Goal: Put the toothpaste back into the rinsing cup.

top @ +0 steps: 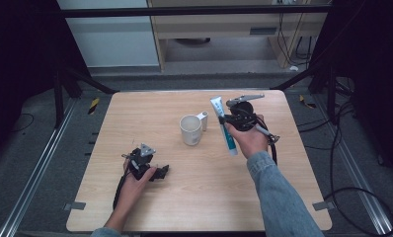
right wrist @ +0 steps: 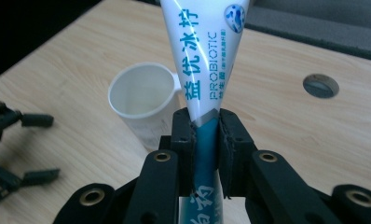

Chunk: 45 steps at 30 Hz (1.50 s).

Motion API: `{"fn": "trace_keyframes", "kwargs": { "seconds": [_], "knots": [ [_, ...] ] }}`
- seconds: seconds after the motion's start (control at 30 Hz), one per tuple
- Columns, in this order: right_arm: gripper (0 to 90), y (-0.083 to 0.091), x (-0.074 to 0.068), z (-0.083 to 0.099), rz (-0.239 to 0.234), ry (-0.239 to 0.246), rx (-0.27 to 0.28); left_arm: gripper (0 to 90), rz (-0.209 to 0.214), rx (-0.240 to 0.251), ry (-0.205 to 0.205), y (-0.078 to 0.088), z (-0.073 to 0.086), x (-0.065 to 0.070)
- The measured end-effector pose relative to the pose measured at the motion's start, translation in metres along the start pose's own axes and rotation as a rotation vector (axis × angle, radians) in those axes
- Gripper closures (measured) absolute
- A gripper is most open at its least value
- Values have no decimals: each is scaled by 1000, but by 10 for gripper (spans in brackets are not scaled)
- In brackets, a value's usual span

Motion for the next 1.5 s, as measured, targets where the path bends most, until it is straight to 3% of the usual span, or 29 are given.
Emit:
{"fn": "trace_keyframes", "kwargs": {
  "seconds": [0.37, 0.57, 0.73, 0.93, 1.5],
  "knots": [
    [783, -15, -20, -20, -34, -20, 101, 0, -4, 5, 9, -1, -1, 0],
    [783, -11, -25, -30, -48, -39, 166, 0, -5, 3, 9, 0, 0, 0],
    [783, -11, -29, -37, -39, -32, 178, 0, -10, 7, 15, 1, 1, 1],
    [783, -13, -43, -54, -48, -10, 208, 0, -12, 8, 19, 0, 0, 1],
    [783, -31, -44, -92, -21, -24, 346, 0, -18, 3, 18, 0, 0, 0]
  ]
}}
Point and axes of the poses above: each handheld gripper's, and its own axes: y roughly backward along the jaws, z roughly out of its underside, x roughly to its right, the point moved 7 cm from there along -y, roughly forward along the jaws, and after that the axes turned 6 degrees about -y, right-handed, at the moved point
